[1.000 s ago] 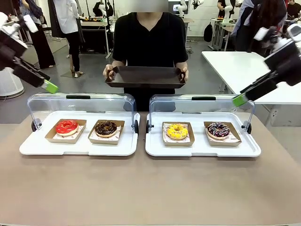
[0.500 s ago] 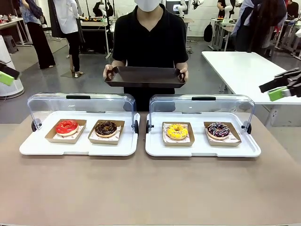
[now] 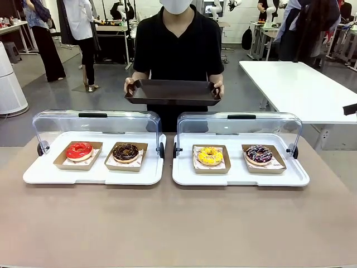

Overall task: Provide the desired donut to the person.
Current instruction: Pick up and lift the Paper togo box containing the Donut pointed at by the person.

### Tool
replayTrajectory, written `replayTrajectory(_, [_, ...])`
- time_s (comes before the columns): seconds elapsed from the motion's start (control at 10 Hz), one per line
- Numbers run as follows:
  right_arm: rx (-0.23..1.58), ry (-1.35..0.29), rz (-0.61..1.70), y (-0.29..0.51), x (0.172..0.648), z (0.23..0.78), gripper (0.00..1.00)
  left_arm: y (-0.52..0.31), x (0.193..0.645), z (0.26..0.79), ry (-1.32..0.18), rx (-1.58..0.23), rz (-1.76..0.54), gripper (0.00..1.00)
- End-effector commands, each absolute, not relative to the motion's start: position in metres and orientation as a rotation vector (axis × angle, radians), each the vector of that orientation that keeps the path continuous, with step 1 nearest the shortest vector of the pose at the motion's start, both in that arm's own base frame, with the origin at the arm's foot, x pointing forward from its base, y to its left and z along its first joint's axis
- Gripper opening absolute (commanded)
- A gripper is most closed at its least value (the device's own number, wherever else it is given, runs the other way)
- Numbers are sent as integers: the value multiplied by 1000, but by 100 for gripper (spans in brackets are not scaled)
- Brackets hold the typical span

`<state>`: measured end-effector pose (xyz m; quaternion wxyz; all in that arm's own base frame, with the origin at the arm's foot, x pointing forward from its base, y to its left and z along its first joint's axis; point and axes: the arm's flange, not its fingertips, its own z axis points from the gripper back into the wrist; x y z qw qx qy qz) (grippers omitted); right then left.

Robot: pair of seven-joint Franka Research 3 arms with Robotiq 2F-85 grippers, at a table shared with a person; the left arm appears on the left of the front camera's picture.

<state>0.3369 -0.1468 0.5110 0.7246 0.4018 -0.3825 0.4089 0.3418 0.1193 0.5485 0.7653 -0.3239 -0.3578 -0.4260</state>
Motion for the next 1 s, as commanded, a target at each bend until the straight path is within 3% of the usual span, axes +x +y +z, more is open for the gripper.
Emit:
replayTrajectory(0.0, [876, -879, 915, -148, 334, 520, 100, 122, 331, 544, -820, -675, -975, 100])
replayTrajectory(0.9, [874, -865, 896, -151, 329, 518, 100, 132, 328, 546, -805, -661, -968, 100])
